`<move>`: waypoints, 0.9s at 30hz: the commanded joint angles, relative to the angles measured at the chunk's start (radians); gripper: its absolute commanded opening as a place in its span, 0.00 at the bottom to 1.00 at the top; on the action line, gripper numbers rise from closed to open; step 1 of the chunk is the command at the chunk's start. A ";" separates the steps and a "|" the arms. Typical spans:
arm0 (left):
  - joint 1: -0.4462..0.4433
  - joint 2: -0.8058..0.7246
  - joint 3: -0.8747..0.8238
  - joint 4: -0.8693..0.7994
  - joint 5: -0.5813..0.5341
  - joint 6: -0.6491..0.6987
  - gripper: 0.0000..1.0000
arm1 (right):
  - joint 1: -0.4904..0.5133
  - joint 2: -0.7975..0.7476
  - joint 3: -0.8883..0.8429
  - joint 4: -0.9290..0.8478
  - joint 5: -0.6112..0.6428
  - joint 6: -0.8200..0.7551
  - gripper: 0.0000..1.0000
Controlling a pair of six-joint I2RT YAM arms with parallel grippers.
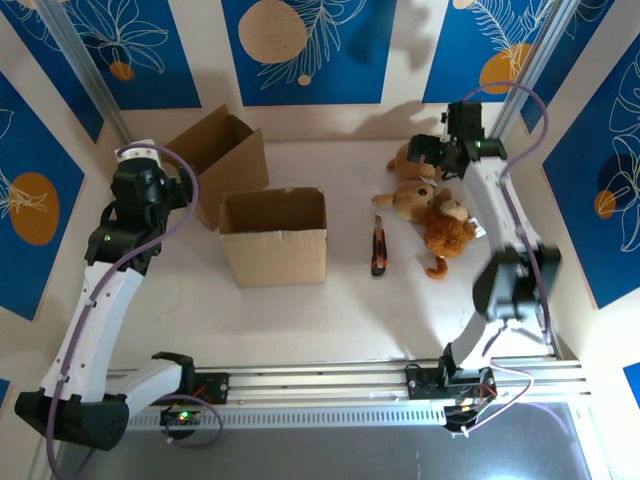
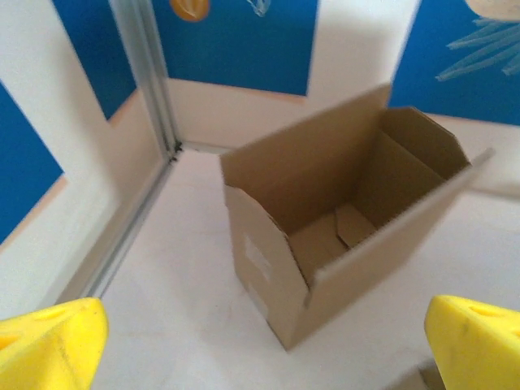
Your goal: Unpack the express box
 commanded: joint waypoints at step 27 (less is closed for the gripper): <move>0.073 0.256 -0.914 1.283 0.182 0.225 0.92 | -0.035 -0.132 -1.258 1.538 -0.188 -0.187 0.99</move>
